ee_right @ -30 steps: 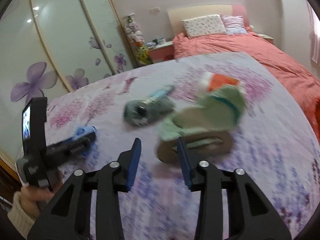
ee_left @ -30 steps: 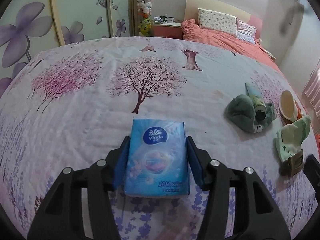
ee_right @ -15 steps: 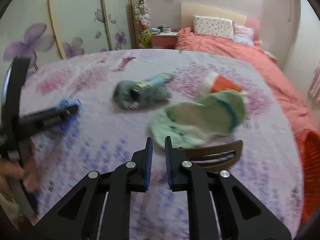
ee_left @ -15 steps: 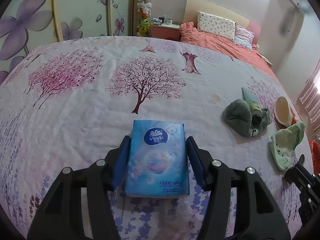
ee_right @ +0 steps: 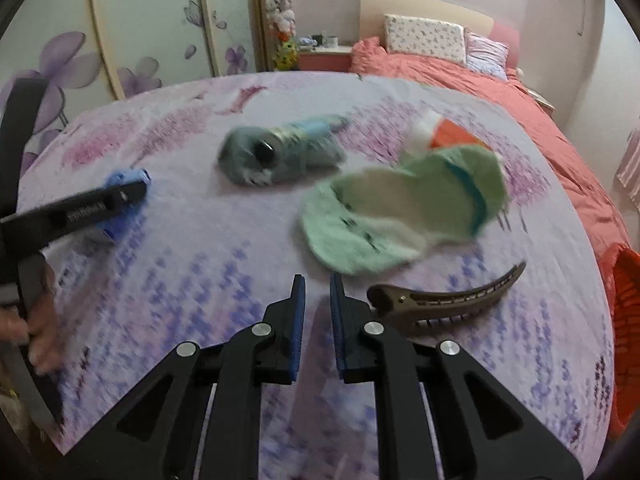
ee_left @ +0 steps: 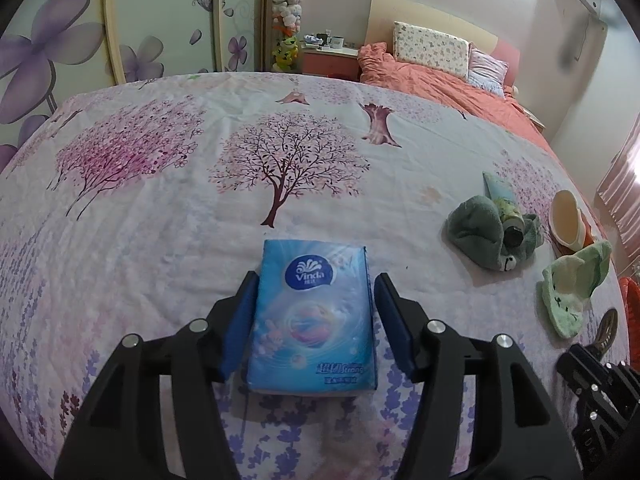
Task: Collect trash
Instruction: 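Grasp the brown hair clip with the right tool while the left tool holds the tissue pack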
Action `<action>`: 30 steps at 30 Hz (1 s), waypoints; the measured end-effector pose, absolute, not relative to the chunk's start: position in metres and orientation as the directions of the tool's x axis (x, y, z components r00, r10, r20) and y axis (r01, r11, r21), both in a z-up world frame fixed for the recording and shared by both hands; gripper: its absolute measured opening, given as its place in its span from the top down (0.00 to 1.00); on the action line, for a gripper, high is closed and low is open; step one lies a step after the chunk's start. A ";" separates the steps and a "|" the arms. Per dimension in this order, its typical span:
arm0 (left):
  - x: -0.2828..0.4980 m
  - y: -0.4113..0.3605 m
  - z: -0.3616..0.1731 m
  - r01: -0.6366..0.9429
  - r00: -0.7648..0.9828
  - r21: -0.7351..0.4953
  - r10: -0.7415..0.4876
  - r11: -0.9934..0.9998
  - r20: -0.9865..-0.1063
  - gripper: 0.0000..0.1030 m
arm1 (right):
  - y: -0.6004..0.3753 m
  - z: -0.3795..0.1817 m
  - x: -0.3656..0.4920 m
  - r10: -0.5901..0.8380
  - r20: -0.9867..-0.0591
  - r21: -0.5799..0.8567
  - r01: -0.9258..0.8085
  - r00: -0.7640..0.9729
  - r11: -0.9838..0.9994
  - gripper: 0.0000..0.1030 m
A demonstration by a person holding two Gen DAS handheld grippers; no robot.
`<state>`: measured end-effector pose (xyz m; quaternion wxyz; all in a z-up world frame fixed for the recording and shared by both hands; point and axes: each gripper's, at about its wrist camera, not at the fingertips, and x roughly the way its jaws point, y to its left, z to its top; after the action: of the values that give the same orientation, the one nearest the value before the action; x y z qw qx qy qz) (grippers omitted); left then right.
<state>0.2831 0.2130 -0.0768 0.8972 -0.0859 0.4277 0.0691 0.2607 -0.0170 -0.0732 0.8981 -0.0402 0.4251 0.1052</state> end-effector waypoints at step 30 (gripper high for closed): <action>0.284 0.212 -0.077 -0.196 0.620 -0.082 0.059 0.977 -0.782 0.43 | -0.104 -0.068 0.260 0.017 -0.743 0.081 0.065 0.669 0.995 0.66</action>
<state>0.2842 0.2119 -0.0771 0.8965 -0.0796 0.4301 0.0709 0.2601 -0.1037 -0.0685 0.9121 0.0503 0.4067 -0.0131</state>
